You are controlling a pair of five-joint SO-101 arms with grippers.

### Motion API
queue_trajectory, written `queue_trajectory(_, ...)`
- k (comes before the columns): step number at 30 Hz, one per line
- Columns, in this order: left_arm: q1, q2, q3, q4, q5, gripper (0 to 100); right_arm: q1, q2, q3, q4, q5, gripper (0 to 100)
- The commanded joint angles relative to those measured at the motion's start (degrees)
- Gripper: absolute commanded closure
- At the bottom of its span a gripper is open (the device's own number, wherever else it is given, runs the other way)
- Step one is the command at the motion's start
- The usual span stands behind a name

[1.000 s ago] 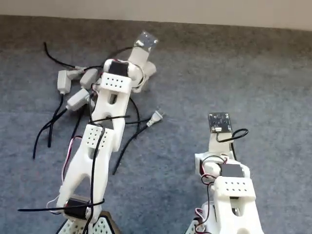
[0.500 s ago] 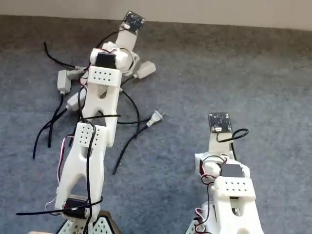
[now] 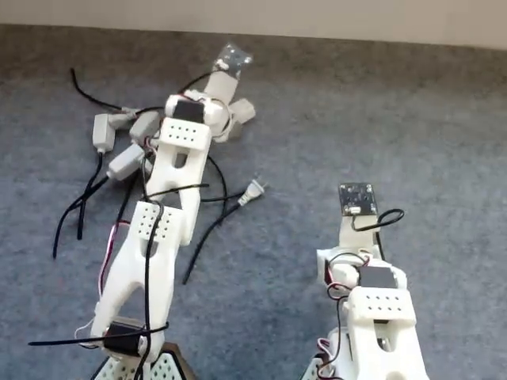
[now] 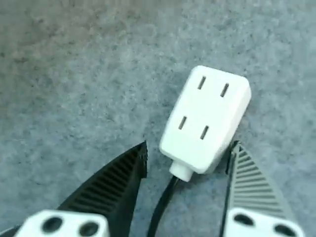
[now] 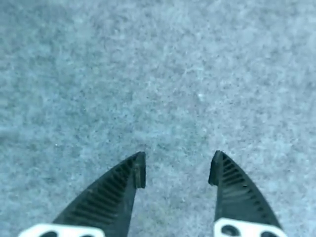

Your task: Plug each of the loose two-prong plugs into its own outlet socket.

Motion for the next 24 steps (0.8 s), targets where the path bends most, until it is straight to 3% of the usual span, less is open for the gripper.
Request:
queue_trajectory(1, 0.57, -0.48, -0.48, -0.53, -0.44, 74, -0.40, -0.75, -0.22, -0.84, 0.62, 78.9)
queue_trajectory(7, 0.57, -0.40, -0.40, -0.97, -0.97, 78, -0.40, -0.75, -0.22, -0.84, 0.62, 78.9)
queue_trajectory(13, 1.89, 0.84, 2.86, -1.23, -14.59, 99, -0.40, -0.75, -0.22, -0.84, 0.62, 78.9)
queue_trajectory(19, 2.68, 0.31, 2.86, 2.29, -16.44, 100, -0.40, -0.75, -0.22, -0.84, 0.62, 78.9)
queue_trajectory(24, 2.24, -6.90, -3.91, 14.07, -16.35, 100, -0.40, -0.66, -0.22, -0.84, 0.62, 78.9)
